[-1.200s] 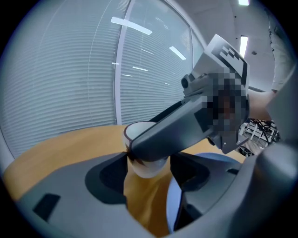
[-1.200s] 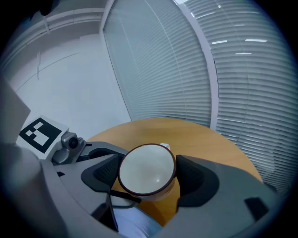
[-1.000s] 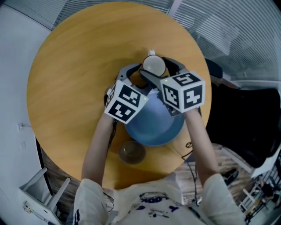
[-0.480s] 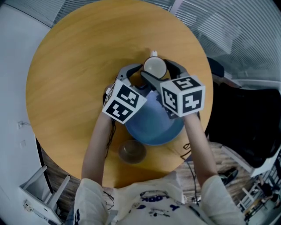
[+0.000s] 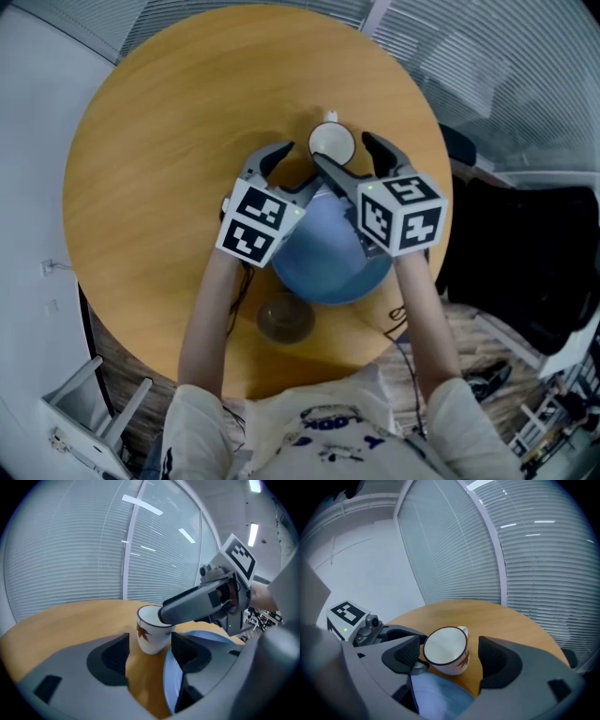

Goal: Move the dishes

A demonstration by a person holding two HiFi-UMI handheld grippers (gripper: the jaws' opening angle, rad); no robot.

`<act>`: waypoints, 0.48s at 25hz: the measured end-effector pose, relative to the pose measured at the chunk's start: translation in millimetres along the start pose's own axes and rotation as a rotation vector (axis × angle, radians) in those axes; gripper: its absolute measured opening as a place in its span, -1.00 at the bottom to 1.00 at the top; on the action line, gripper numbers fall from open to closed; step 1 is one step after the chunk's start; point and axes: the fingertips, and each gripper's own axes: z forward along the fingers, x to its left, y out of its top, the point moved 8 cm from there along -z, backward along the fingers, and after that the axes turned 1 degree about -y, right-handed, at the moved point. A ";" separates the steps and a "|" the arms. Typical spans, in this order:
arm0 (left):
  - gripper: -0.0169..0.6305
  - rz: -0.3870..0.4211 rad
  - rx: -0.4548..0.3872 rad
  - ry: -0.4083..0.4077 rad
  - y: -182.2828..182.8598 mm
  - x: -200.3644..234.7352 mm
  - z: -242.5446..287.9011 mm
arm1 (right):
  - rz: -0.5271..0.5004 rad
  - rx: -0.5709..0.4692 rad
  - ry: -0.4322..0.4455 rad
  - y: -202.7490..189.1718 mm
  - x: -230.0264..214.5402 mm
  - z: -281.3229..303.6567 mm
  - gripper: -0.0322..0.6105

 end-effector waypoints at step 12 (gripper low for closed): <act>-0.11 -0.157 -0.109 0.135 -7.6 -8.9 -110.7 | -0.019 -0.106 -0.112 -34.7 47.9 -95.4 0.21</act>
